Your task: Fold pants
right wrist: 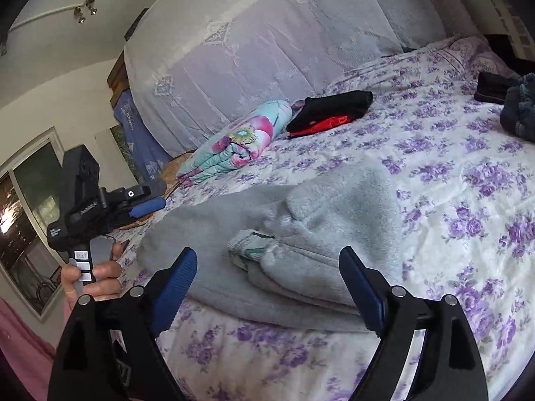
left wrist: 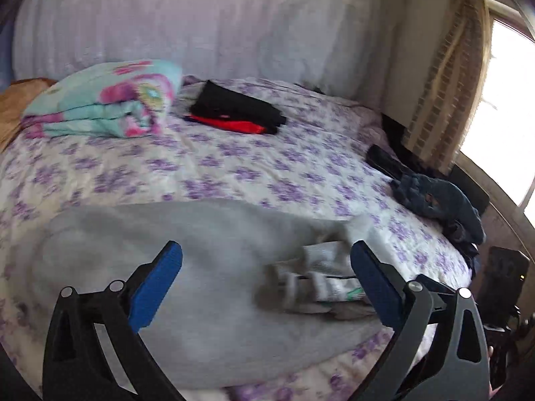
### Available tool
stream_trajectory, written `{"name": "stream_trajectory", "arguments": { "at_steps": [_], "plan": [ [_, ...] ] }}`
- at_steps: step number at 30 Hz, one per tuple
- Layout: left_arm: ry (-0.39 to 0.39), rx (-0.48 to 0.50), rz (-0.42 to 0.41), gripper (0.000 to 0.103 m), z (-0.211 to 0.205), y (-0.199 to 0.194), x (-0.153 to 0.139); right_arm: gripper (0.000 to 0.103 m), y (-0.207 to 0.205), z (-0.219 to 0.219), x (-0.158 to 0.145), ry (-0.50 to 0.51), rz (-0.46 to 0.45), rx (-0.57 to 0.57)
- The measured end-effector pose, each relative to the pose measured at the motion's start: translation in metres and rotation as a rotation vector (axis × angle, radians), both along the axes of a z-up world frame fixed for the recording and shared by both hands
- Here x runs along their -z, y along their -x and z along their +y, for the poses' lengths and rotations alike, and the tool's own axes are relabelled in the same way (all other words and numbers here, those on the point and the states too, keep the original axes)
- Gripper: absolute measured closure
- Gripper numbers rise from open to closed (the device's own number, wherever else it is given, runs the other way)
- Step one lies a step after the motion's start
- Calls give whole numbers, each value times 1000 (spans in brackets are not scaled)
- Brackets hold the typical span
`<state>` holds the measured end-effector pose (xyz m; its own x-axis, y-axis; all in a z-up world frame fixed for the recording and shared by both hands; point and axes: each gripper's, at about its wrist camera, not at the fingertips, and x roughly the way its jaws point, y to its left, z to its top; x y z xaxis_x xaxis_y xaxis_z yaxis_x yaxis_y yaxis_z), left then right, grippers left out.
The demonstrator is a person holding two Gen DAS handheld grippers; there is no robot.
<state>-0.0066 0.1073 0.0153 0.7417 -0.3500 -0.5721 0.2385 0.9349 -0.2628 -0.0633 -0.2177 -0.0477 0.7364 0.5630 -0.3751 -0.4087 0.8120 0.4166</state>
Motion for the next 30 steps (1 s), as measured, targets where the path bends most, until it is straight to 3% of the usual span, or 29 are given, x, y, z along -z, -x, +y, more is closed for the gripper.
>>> {"name": "stream_trajectory", "arguments": {
  "at_steps": [3, 6, 11, 16, 21, 24, 28, 30],
  "plan": [
    [43, -196, 46, 5, 78, 6, 2, 15, 6, 39, -15, 73, -68, -107],
    [121, -328, 95, 5, 142, 12, 9, 15, 7, 95, -27, 196, -137, -216],
    [234, -453, 213, 5, 219, 22, 40, 15, 4, 200, -26, 480, -213, -328],
    [290, -423, 273, 5, 239, 21, 61, 16, 6, 289, -10, 694, -280, -445],
    [308, -385, 281, 5, 248, 16, 63, 17, -1, 340, 13, 942, -362, -386],
    [327, -365, 288, 5, 254, 13, 65, 20, -10, 359, 25, 1033, -374, -371],
    [360, -320, 327, 5, 257, 8, 73, 24, -31, 372, 36, 1040, -373, -317],
    [394, -283, 334, 5, 258, 7, 74, 39, -36, 375, 38, 1027, -355, -319]
  ]
}}
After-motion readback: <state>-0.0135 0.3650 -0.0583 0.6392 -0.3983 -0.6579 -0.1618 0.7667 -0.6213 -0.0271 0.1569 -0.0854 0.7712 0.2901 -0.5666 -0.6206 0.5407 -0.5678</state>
